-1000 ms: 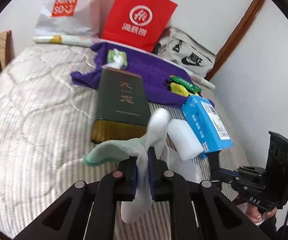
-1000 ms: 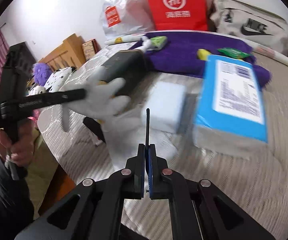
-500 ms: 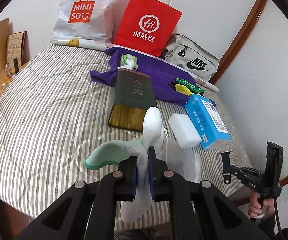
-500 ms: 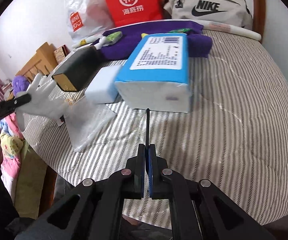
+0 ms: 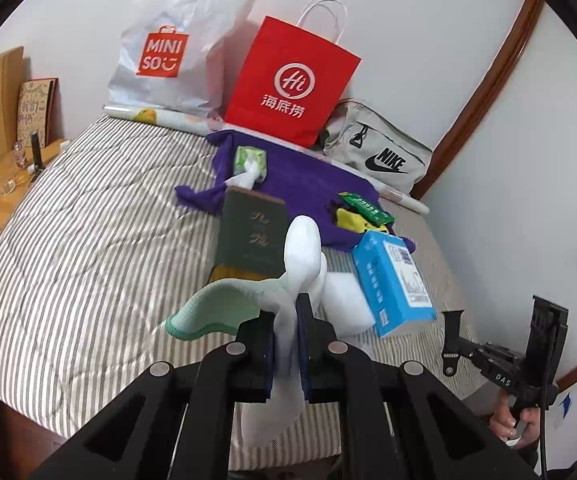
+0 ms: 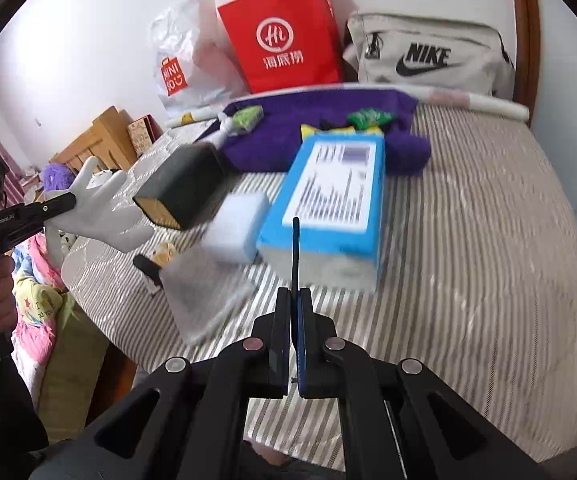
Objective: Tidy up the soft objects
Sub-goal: 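Lift white sock with left tool while right tool lifts black watch strap, then carry sock with left tool and watch strap with right tool to purple towel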
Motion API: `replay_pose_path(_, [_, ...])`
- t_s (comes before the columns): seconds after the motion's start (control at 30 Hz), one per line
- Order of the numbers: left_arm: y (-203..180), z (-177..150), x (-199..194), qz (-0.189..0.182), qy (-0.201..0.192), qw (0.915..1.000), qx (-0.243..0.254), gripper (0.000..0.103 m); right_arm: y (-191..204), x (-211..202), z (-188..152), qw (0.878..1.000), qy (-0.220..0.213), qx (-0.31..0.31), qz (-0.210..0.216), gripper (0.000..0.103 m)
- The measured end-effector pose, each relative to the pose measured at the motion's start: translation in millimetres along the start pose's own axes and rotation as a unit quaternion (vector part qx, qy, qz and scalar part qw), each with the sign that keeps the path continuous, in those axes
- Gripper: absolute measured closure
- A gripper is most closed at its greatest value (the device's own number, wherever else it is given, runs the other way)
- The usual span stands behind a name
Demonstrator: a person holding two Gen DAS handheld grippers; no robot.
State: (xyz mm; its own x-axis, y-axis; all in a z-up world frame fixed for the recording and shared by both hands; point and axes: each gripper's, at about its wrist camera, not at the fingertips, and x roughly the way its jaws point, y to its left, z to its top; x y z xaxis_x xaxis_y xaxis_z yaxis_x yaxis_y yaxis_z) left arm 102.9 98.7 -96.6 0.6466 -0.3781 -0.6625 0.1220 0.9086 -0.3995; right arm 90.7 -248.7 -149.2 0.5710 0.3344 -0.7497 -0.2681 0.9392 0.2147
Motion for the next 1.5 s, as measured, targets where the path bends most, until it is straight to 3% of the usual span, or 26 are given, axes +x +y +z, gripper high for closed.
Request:
replay_pose_path(0.47, [-20,60,34,-0.004,-0.006,0.9998,0.018,0.093,-11,5,91,0.999,-0.040,-0.009,0.013,0.100])
replay_pose_path(0.57, [-23,69,47,-0.003,0.001,0.9998,0.020,0.093,-16,22,101,1.000,-0.017,-0.007,0.018,0.100])
replay_pose_path(0.73, [-30,75,65,-0.017,0.015,0.9994,0.028,0.093,-21,21,84,0.999,-0.007,-0.013,0.038,0.095])
replay_pose_path(0.8, [-33,75,71,-0.023,0.020,0.9991,0.031,0.093,-26,21,71,0.999,0.008,-0.009,0.046,0.081])
replay_pose_path(0.87, [-35,73,77,-0.026,0.028,0.9988,0.032,0.093,-34,21,59,0.999,0.017,0.006,0.029,0.076])
replay_pose_path(1.17, [-35,56,85,-0.030,0.047,0.9979,0.033,0.093,-56,31,-2,0.995,0.062,0.075,0.037,0.076])
replay_pose_path(1.3, [-31,46,85,-0.023,0.053,0.9977,0.034,0.093,-45,46,-6,0.993,0.068,0.084,0.045,0.076])
replay_pose_path(1.5, [-22,34,79,-0.019,0.056,0.9979,0.026,0.093,-37,68,-5,0.992,0.079,0.094,0.019,0.073])
